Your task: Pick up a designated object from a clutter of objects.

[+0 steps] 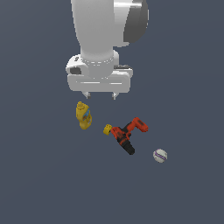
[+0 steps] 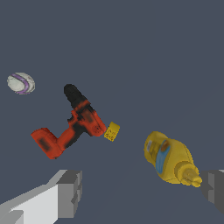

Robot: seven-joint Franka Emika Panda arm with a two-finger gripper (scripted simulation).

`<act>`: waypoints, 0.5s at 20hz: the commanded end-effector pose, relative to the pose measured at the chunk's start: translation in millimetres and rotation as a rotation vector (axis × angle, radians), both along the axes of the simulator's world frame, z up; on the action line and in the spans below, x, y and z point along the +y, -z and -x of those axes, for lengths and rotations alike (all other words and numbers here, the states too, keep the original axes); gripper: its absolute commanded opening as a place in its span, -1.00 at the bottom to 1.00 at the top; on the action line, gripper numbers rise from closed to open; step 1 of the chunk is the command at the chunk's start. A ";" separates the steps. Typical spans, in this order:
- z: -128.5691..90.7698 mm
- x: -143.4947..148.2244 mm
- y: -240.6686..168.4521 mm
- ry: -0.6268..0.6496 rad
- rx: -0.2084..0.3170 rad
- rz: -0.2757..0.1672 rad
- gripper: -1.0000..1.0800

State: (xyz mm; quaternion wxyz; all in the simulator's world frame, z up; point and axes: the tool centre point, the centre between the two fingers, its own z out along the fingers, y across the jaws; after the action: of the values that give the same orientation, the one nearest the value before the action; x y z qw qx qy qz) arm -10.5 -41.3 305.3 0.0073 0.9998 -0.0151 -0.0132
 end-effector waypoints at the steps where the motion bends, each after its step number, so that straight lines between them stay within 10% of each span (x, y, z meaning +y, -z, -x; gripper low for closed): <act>1: 0.0 0.0 0.0 0.000 0.000 0.000 0.92; 10: 4.8 -0.7 -14.1 0.001 0.003 -0.009 0.92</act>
State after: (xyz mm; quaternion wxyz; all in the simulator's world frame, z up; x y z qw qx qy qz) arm -14.3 -42.0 316.6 0.0038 0.9998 -0.0155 -0.0144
